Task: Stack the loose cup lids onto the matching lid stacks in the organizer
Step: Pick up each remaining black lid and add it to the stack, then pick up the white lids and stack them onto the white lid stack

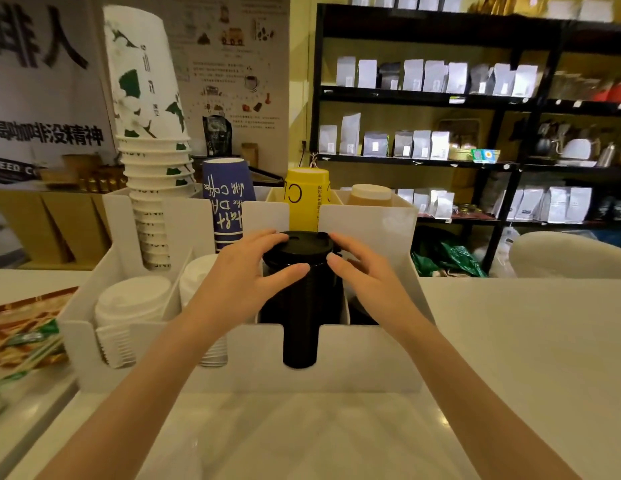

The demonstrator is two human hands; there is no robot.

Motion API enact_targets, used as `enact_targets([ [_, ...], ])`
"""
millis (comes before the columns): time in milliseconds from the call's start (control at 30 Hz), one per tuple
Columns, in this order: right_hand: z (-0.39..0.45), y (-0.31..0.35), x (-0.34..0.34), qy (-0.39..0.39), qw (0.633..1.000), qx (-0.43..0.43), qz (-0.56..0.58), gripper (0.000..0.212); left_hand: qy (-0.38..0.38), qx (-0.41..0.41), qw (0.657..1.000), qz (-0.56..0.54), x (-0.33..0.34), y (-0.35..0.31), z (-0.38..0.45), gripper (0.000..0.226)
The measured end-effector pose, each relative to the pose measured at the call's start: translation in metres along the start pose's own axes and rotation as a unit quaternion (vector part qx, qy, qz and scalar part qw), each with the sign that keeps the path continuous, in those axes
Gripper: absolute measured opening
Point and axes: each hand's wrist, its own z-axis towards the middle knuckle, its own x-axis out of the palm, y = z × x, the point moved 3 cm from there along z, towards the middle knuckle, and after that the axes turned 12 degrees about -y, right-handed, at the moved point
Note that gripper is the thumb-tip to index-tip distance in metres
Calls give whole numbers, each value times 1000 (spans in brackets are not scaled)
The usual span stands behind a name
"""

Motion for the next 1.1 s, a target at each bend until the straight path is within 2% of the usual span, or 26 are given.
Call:
enact_targets([
  [467,-4,-3,-1,-7,1000,-11,-18,44,34,-53,995,-78,4,12,0,54],
  [700,-2,2,-4,6,999,-29,-30,38,19,0,1000,-9,16,5,-13,58],
  [833,-6,9,-4,-10,989,-84,-122,45,6,2,997,80,21,7,-22,67],
  [967,-19,26,7,-83,945,-226,-223,49,19,19,998,48,7,7,-32,62],
  [1100,-48,42,33,-52,911,-349,-212,39,-26,-3,1000,10,-29,13,-52,49],
])
